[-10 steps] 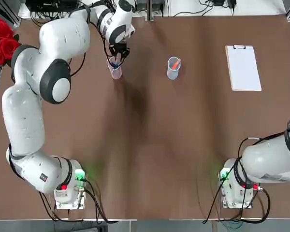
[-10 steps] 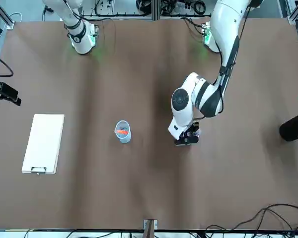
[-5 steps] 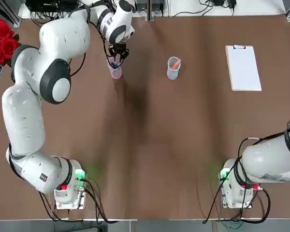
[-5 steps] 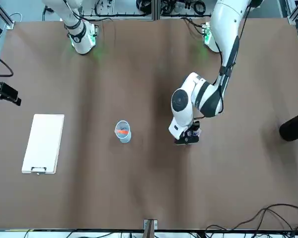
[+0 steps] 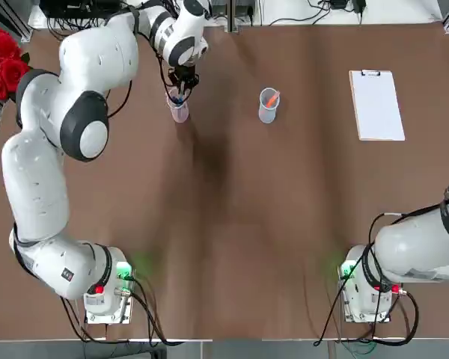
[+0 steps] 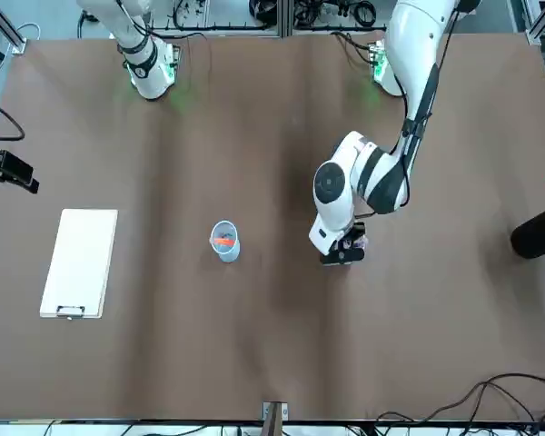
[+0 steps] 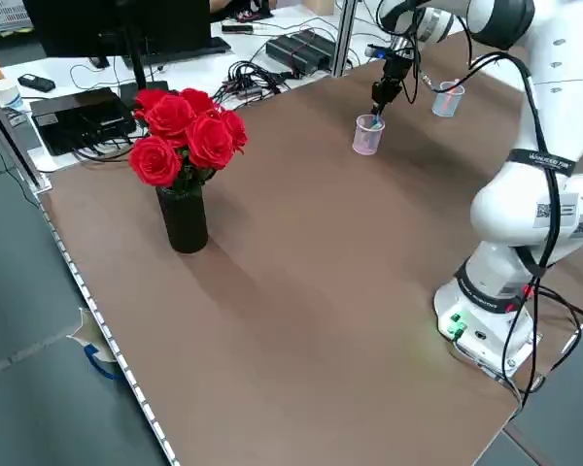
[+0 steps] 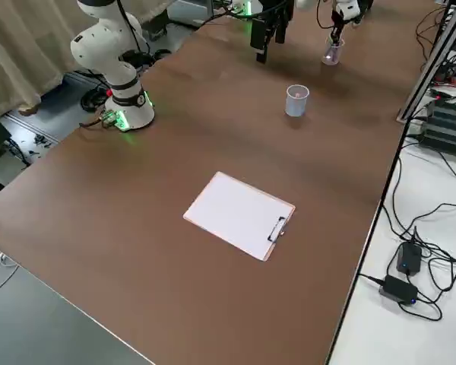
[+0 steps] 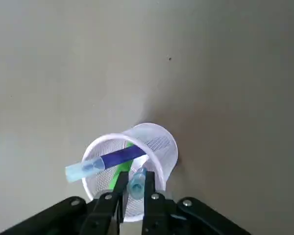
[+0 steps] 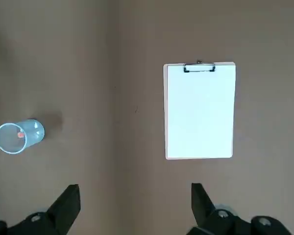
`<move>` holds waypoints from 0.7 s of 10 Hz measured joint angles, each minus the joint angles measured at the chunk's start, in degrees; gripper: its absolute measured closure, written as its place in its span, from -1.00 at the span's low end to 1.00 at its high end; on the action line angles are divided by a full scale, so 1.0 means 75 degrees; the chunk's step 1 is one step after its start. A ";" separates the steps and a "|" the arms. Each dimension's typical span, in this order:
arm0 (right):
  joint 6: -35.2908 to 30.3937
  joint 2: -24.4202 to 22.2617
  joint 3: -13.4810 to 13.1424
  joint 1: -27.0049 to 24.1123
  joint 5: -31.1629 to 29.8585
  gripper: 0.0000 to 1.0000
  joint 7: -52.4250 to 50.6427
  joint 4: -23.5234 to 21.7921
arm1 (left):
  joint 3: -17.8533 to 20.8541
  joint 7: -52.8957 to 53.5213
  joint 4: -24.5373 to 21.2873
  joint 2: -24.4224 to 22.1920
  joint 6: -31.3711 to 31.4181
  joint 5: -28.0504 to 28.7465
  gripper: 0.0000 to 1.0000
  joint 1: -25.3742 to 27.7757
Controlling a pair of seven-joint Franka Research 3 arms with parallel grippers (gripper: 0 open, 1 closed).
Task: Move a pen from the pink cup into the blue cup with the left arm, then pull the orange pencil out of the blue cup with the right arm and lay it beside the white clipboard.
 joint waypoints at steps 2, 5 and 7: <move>-0.0004 0.0000 0.0000 0.0000 0.0000 -1.00 0.0000 0.0000 | 0.0007 0.0003 0.0079 -0.0243 -0.0286 0.0001 0.67 0.0027; -0.0007 0.0000 -0.0001 0.0000 0.0000 -1.00 0.0000 0.0000 | 0.0010 0.0018 0.0176 -0.1131 -0.0968 0.0002 0.67 0.0069; -0.0009 0.0000 -0.0001 0.0000 0.0000 -1.00 0.0000 0.0001 | -0.0037 -0.0076 0.0217 -0.1673 -0.1116 -0.0355 0.67 0.0028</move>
